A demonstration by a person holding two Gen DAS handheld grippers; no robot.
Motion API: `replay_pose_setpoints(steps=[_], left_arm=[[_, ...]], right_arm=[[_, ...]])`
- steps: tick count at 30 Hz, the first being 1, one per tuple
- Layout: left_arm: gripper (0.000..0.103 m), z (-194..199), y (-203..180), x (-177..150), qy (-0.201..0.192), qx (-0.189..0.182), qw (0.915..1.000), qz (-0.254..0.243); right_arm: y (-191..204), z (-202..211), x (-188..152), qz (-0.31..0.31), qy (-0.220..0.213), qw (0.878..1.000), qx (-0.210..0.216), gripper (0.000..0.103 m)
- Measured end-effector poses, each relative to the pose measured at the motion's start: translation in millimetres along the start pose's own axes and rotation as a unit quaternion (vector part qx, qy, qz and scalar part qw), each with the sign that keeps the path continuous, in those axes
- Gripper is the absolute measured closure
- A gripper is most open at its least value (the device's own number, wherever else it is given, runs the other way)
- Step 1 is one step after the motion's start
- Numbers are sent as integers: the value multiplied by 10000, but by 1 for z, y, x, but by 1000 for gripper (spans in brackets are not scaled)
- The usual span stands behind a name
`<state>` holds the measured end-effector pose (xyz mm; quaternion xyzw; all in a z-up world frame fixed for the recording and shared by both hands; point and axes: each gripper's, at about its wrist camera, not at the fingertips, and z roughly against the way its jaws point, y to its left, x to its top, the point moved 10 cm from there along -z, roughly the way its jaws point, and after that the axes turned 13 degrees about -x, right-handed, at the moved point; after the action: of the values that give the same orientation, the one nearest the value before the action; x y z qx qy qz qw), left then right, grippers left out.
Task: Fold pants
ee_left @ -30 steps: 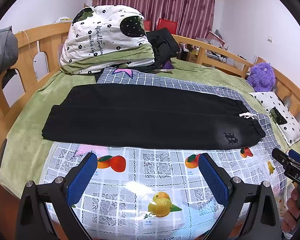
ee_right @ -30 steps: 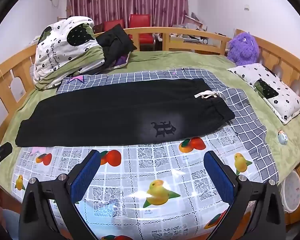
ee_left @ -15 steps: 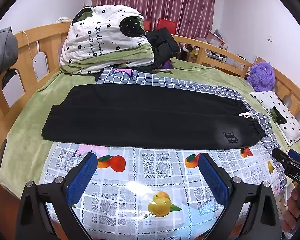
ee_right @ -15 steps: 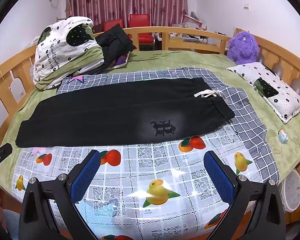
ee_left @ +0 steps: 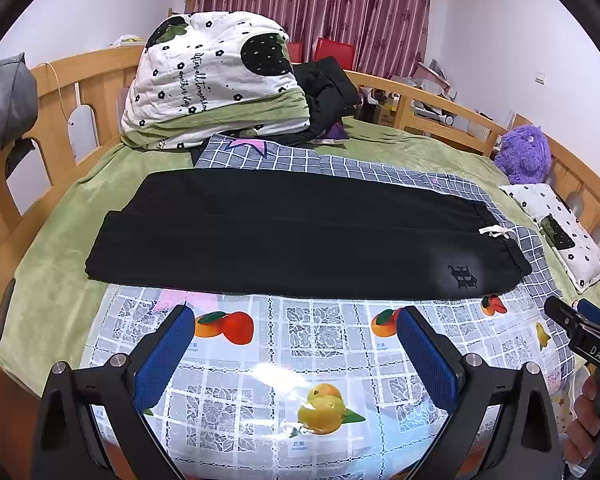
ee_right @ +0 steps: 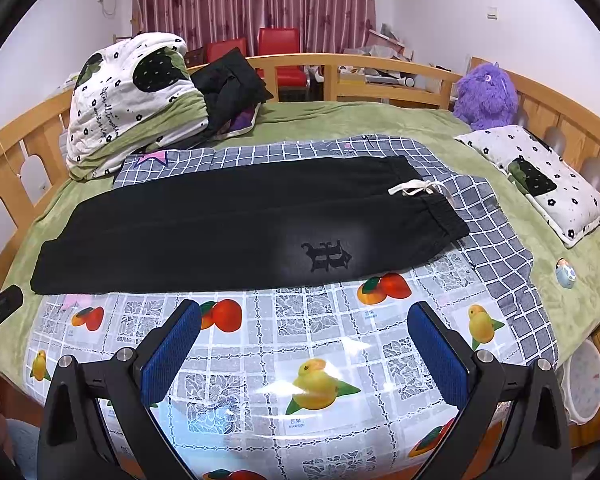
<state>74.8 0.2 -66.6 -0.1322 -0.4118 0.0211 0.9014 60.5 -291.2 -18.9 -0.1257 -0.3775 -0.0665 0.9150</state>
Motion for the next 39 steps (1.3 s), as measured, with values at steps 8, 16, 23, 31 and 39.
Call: replay_pose_setpoints(steps=[8, 16, 23, 31, 39], left_arm=[[2, 0, 0, 3, -2, -49, 10000, 17], [2, 1, -3, 3, -81, -297, 9994, 151], [2, -8, -7, 14, -51, -793, 9968, 113], [2, -36, 48, 39, -191, -380, 9986, 305], [2, -95, 114, 7, 294, -40, 9966, 769]], right_arm=[[1, 1, 1, -4, -13, 10000, 10, 2], [6, 5, 3, -8, -88, 10000, 17, 2], [22, -11, 10, 15, 17, 10000, 79, 2], [33, -46, 31, 359, -29, 9993, -9, 2], [23, -123, 13, 300, 771, 9952, 518, 16]])
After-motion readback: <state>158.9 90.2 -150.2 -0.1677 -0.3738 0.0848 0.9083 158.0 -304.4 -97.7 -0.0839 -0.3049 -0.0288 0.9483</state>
